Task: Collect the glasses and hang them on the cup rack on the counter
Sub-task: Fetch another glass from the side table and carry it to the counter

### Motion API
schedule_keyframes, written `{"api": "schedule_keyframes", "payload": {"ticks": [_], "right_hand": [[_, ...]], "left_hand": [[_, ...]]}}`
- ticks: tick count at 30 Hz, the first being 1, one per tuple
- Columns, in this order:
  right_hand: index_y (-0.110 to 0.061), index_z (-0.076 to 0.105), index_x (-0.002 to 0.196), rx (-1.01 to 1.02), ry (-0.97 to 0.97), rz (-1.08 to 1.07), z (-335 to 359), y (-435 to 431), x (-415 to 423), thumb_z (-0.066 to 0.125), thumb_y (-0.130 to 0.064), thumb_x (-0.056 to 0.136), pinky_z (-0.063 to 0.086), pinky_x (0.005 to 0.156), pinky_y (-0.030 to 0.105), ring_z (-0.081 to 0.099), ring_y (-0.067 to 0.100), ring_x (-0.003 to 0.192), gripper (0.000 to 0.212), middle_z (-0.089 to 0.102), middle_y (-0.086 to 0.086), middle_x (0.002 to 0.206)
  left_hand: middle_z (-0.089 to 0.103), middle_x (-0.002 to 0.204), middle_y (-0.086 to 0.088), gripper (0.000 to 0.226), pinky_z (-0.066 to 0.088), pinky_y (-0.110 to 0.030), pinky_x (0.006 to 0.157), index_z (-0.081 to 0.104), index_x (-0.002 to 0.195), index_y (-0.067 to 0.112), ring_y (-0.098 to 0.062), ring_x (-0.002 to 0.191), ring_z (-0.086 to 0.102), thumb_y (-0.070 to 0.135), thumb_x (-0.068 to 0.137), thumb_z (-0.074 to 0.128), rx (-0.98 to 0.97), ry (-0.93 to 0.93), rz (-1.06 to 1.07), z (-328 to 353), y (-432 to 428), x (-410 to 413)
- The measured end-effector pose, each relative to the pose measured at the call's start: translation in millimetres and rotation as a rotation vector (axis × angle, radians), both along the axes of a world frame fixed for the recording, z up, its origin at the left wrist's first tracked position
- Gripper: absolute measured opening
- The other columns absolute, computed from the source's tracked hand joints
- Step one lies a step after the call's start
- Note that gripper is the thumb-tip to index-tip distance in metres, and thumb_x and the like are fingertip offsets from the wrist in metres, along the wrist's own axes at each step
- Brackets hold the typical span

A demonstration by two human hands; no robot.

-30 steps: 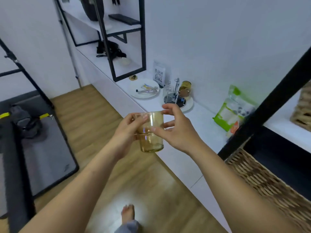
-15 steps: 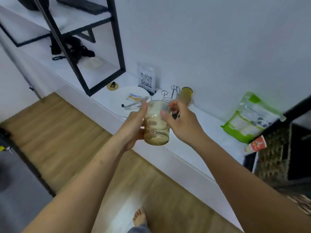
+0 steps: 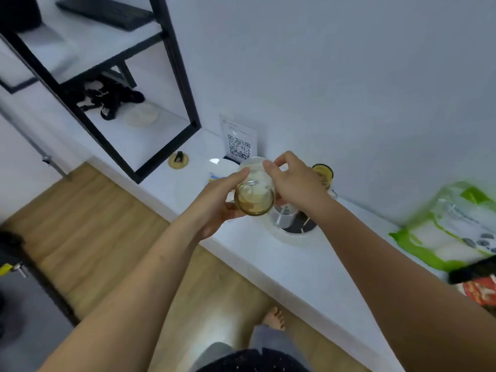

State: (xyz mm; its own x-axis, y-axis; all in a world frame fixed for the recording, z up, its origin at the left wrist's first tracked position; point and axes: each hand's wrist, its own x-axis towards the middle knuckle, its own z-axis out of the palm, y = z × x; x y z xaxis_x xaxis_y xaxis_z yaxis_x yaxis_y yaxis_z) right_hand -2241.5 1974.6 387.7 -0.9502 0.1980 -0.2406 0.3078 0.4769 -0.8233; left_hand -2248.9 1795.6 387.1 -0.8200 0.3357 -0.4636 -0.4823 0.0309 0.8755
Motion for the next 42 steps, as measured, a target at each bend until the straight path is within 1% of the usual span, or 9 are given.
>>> {"api": "schedule_keyframes", "payload": {"ticks": [4, 9, 14, 18, 22, 28, 32, 37, 42], "right_hand": [[-0.028, 0.052, 0.087, -0.079, -0.076, -0.013, -2.1, 12.9, -46.8, 0.051, -0.060, 0.088, 0.046, 0.033, 0.018, 0.070, 0.016, 0.044, 0.032, 0.066, 0.002, 0.083], [-0.006, 0.059, 0.105, -0.131, -0.241, -0.055, -23.1, 39.7, -86.6, 0.048, -0.049, 0.094, 0.062, 0.069, 0.052, 0.075, 0.031, 0.061, 0.046, 0.065, 0.022, 0.104], [-0.001, 0.063, 0.109, -0.116, -0.296, -0.189, -34.7, 53.4, -106.6, 0.049, -0.049, 0.095, 0.064, 0.064, 0.043, 0.076, 0.027, 0.068, 0.052, 0.064, 0.011, 0.086], [-0.010, 0.065, 0.106, -0.002, -0.252, -0.154, -33.5, 56.4, -116.1, 0.043, -0.048, 0.099, 0.063, 0.073, 0.046, 0.075, 0.028, 0.075, 0.044, 0.068, 0.013, 0.098], [-0.011, 0.067, 0.095, 0.120, -0.202, -0.153, -33.0, 59.5, -126.4, 0.045, -0.045, 0.100, 0.057, 0.082, 0.045, 0.072, 0.029, 0.078, 0.041, 0.071, 0.010, 0.088], [-0.018, 0.060, 0.082, 0.237, -0.296, -0.091, -42.1, 60.5, -133.5, 0.047, -0.045, 0.100, 0.047, 0.070, 0.029, 0.055, 0.012, 0.057, 0.034, 0.053, -0.006, 0.064], [-0.022, 0.060, 0.083, 0.264, -0.320, -0.099, -41.5, 62.1, -136.5, 0.049, -0.045, 0.099, 0.046, 0.057, 0.025, 0.062, 0.017, 0.049, 0.030, 0.055, -0.005, 0.062], [-0.023, 0.062, 0.084, 0.274, -0.372, -0.081, -46.2, 60.9, -130.4, 0.048, -0.041, 0.100, 0.052, 0.050, 0.024, 0.071, 0.024, 0.052, 0.028, 0.063, -0.001, 0.069], [-0.015, 0.067, 0.116, 0.314, -0.447, -0.035, -58.0, 55.4, -131.4, 0.041, -0.021, 0.101, 0.048, 0.062, 0.026, 0.066, 0.020, 0.077, 0.030, 0.066, 0.009, 0.113]], "left_hand": [[0.056, 0.133, -0.005, 0.091, 0.057, -0.033, 0.073, 0.040, 0.143, 0.027, -0.026, 0.085, 0.069, 0.055, 0.065, 0.078, 0.078, -0.058, -0.013, -9.3, 0.6, -39.5], [0.063, 0.120, -0.021, 0.072, 0.057, -0.031, 0.074, 0.050, 0.135, 0.023, -0.028, 0.080, 0.071, 0.027, 0.071, 0.082, 0.101, -0.102, -0.067, -34.3, 25.3, -85.6], [0.060, 0.117, -0.014, 0.073, 0.057, -0.029, 0.069, 0.051, 0.136, 0.015, -0.026, 0.075, 0.069, 0.034, 0.072, 0.079, 0.061, -0.166, -0.155, -65.6, 46.7, -134.2], [0.061, 0.110, -0.014, 0.071, 0.057, -0.029, 0.066, 0.055, 0.130, 0.014, -0.025, 0.071, 0.070, 0.039, 0.069, 0.079, 0.010, -0.183, -0.217, -85.2, 57.4, -161.9], [0.060, 0.109, -0.014, 0.072, 0.056, -0.030, 0.063, 0.061, 0.119, 0.016, -0.022, 0.068, 0.070, 0.054, 0.060, 0.079, -0.095, -0.192, -0.346, -101.7, 65.9, -184.3], [0.062, 0.102, -0.012, 0.060, 0.058, -0.034, 0.067, 0.068, 0.101, 0.025, -0.020, 0.064, 0.070, 0.065, 0.058, 0.073, -0.202, -0.203, -0.483, -124.0, 72.3, -194.8], [0.066, 0.101, -0.010, 0.059, 0.062, -0.040, 0.075, 0.068, 0.100, 0.029, -0.020, 0.070, 0.070, 0.069, 0.057, 0.071, -0.245, -0.182, -0.510, -131.7, 75.1, -198.3], [0.068, 0.105, 0.001, 0.063, 0.058, -0.037, 0.080, 0.062, 0.104, 0.041, -0.020, 0.092, 0.071, 0.075, 0.052, 0.070, -0.301, -0.146, -0.559, -142.6, 74.0, -197.1], [0.068, 0.108, 0.000, 0.072, 0.053, -0.035, 0.082, 0.061, 0.116, 0.035, -0.018, 0.101, 0.066, 0.070, 0.055, 0.074, -0.298, -0.201, -0.547, -161.5, 78.6, -192.8]]}}
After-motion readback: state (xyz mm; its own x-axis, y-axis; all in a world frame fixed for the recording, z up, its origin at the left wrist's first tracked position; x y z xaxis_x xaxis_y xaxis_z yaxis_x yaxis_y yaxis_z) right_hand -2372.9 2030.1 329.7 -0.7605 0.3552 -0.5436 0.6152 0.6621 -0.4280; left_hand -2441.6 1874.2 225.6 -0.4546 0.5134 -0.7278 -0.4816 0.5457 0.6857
